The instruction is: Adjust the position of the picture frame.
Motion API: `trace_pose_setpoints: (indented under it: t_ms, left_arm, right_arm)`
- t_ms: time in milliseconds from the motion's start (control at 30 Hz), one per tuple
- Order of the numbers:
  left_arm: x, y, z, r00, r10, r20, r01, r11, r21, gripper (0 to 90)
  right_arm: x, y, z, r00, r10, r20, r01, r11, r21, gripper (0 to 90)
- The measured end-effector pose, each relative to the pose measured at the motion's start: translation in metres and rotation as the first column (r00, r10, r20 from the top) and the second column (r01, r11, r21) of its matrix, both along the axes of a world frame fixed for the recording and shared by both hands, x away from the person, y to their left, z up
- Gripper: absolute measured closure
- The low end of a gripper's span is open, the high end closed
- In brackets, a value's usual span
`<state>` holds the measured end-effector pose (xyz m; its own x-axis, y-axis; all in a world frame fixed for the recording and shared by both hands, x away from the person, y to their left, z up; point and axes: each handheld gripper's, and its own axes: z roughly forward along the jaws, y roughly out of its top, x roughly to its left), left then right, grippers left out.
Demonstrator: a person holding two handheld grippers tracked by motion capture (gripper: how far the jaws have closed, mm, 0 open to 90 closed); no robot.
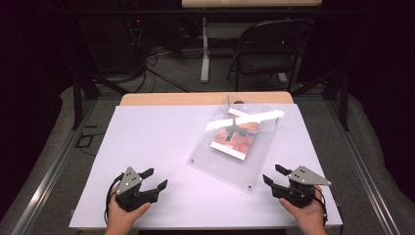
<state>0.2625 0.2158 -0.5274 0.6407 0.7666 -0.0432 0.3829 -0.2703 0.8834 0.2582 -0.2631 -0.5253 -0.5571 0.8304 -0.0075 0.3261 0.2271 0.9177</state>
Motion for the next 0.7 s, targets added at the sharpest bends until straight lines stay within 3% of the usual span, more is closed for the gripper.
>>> trace_pose_setpoints:
  t_ms: [300,333,467,700]
  left_arm:
    - [0.0020,0.0063,-0.0011,0.9981,0.047,-0.039,-0.048,0.9983,-0.033,41.9]
    - [0.0019,0.0067,-0.0007,0.9978,0.048,-0.047,-0.049,0.9983,-0.031,42.6]
    - [0.0014,0.0062,0.0003,0.9975,0.042,-0.057,-0.044,0.9982,-0.041,43.2]
    - [0.0020,0.0040,0.0003,0.9975,0.022,-0.067,-0.025,0.9989,-0.040,47.6]
  right_arm:
    - [-0.0012,0.0010,0.0029,0.9996,-0.024,0.014,0.024,0.998,-0.060,47.6]
    - [-0.0007,0.0017,0.0028,0.9998,-0.021,0.001,0.021,0.997,-0.077,54.7]
    - [0.0014,0.0020,0.0032,0.9997,-0.019,-0.016,0.017,0.995,-0.094,60.5]
    - [0.0085,-0.0030,0.0059,0.9992,-0.034,-0.023,0.031,0.991,-0.127,63.7]
